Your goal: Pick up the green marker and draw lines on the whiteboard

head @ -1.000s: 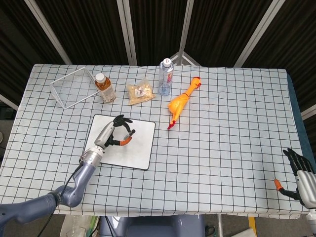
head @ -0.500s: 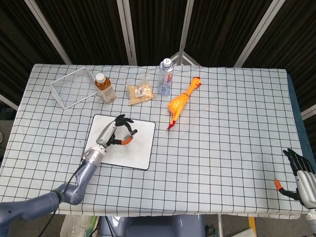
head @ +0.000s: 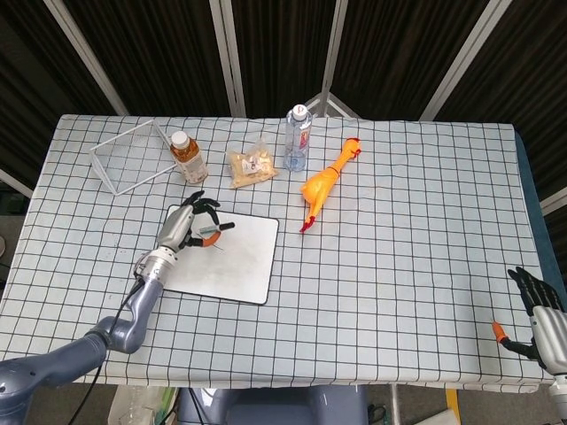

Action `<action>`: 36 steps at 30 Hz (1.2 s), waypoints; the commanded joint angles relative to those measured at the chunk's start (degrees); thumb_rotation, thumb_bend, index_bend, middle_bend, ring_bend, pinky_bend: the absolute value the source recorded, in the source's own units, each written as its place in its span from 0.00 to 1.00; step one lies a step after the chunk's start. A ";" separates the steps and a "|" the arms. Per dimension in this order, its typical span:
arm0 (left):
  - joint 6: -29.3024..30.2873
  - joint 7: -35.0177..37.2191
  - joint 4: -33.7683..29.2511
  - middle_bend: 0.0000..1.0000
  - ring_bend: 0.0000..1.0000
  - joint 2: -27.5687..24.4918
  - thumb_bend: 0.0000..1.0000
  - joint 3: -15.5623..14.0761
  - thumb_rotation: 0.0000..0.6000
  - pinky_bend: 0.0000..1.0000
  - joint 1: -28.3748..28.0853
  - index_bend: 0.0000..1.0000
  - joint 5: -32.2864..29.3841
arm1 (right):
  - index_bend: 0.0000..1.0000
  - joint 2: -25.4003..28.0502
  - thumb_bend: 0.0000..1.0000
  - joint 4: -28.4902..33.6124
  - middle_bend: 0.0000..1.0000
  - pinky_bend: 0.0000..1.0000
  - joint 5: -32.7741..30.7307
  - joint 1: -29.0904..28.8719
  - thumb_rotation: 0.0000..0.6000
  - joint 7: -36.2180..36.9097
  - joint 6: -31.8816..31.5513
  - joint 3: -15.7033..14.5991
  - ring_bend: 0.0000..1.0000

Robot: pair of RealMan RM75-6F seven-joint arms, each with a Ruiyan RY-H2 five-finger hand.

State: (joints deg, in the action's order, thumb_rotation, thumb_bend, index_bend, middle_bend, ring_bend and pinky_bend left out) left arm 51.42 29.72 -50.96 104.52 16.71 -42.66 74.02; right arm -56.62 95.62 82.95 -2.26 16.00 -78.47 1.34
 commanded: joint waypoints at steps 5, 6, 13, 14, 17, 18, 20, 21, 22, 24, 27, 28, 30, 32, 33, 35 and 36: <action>4.76 6.71 0.78 0.26 0.05 -0.44 0.53 4.73 1.00 0.08 -0.37 0.78 -1.36 | 0.00 0.09 0.35 -0.09 0.00 0.00 0.06 0.25 1.00 0.18 -0.37 -0.05 0.00; 5.36 7.51 -0.71 0.26 0.05 -1.04 0.53 5.25 1.00 0.08 -0.18 0.78 -1.50 | 0.00 0.07 0.35 -0.10 0.00 0.00 0.09 0.27 1.00 0.22 -0.38 -0.07 0.00; 5.50 7.02 -10.24 0.26 0.05 -3.90 0.53 5.27 1.00 0.08 1.06 0.78 -2.55 | 0.00 0.07 0.35 0.09 0.00 0.00 0.39 0.30 1.00 0.13 -0.53 -0.13 0.00; 5.33 6.43 -11.40 0.26 0.05 -3.91 0.53 5.16 1.00 0.08 1.18 0.78 -2.98 | 0.00 0.08 0.35 0.14 0.00 0.00 0.41 0.29 1.00 0.10 -0.51 -0.14 0.00; 4.74 5.33 -13.61 0.26 0.05 -3.45 0.53 4.98 1.00 0.08 1.35 0.78 -4.30 | 0.00 0.07 0.35 0.18 0.00 0.00 0.44 0.28 1.00 0.02 -0.52 -0.14 0.00; 4.45 5.06 -14.18 0.26 0.05 -3.16 0.53 4.95 1.00 0.08 1.33 0.78 -4.77 | 0.00 0.06 0.35 0.19 0.00 0.00 0.44 0.28 1.00 0.02 -0.51 -0.15 0.00; 4.09 3.89 -14.92 0.26 0.05 -2.50 0.53 4.94 1.00 0.08 1.13 0.78 -5.66 | 0.00 0.06 0.35 0.15 0.00 0.00 0.37 0.26 1.00 0.04 -0.43 -0.14 0.00; 3.75 3.11 -15.14 0.26 0.05 -2.10 0.53 4.89 1.00 0.08 0.90 0.78 -6.10 | 0.00 0.08 0.35 0.14 0.00 0.00 0.31 0.25 1.00 0.10 -0.42 -0.11 0.00; 3.45 2.74 -15.30 0.26 0.05 -1.82 0.53 4.92 1.00 0.08 0.70 0.78 -6.44 | 0.00 0.08 0.35 0.08 0.00 0.00 0.26 0.24 1.00 0.15 -0.39 -0.08 0.00; 2.75 1.88 -15.53 0.26 0.05 -1.18 0.53 5.16 1.00 0.08 0.28 0.78 -7.44 | 0.00 0.13 0.35 0.08 0.00 0.00 0.29 0.31 1.00 0.27 -0.45 -0.12 0.00; 2.06 0.42 -15.39 0.26 0.05 0.09 0.53 5.52 1.00 0.08 -0.36 0.78 -8.91 | 0.00 0.12 0.35 0.02 0.00 0.00 0.29 0.27 1.00 0.43 -0.40 -0.09 0.00; 1.82 0.21 -15.39 0.26 0.05 0.39 0.53 5.62 1.00 0.08 -0.46 0.78 -9.35 | 0.00 0.12 0.35 -0.03 0.00 0.00 0.25 0.28 1.00 0.49 -0.37 -0.09 0.00; 1.51 -0.56 -15.18 0.26 0.05 1.19 0.53 5.73 1.00 0.08 -0.69 0.78 -10.20 | 0.00 0.13 0.35 -0.11 0.00 0.00 0.24 0.27 1.00 0.62 -0.34 -0.09 0.00; 1.46 -1.04 -14.87 0.26 0.05 1.89 0.53 5.79 1.00 0.08 -0.83 0.78 -10.67 | 0.00 0.15 0.35 -0.17 0.00 0.00 0.25 0.25 1.00 0.75 -0.26 -0.10 0.00; 1.41 -1.12 -14.79 0.26 0.05 2.11 0.53 5.82 1.00 0.08 -0.87 0.78 -10.81 | 0.00 0.16 0.35 -0.15 0.00 0.00 0.27 0.24 1.00 0.77 -0.26 -0.10 0.00; 1.33 -1.23 -14.65 0.26 0.05 2.66 0.53 5.85 1.00 0.08 -0.94 0.78 -11.06 | 0.00 0.24 0.35 -0.09 0.00 0.00 0.31 0.28 1.00 0.84 -0.24 -0.17 0.00; 1.31 -1.22 -14.68 0.26 0.05 2.85 0.53 5.85 1.00 0.08 -0.97 0.78 -11.07 | 0.00 0.24 0.35 -0.10 0.00 0.00 0.31 0.27 1.00 0.84 -0.24 -0.15 0.00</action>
State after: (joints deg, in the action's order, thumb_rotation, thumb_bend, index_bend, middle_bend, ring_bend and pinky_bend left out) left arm 52.75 28.53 -65.66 107.27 22.54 -43.58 62.99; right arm -56.38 95.53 83.26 -1.99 16.84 -78.72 1.19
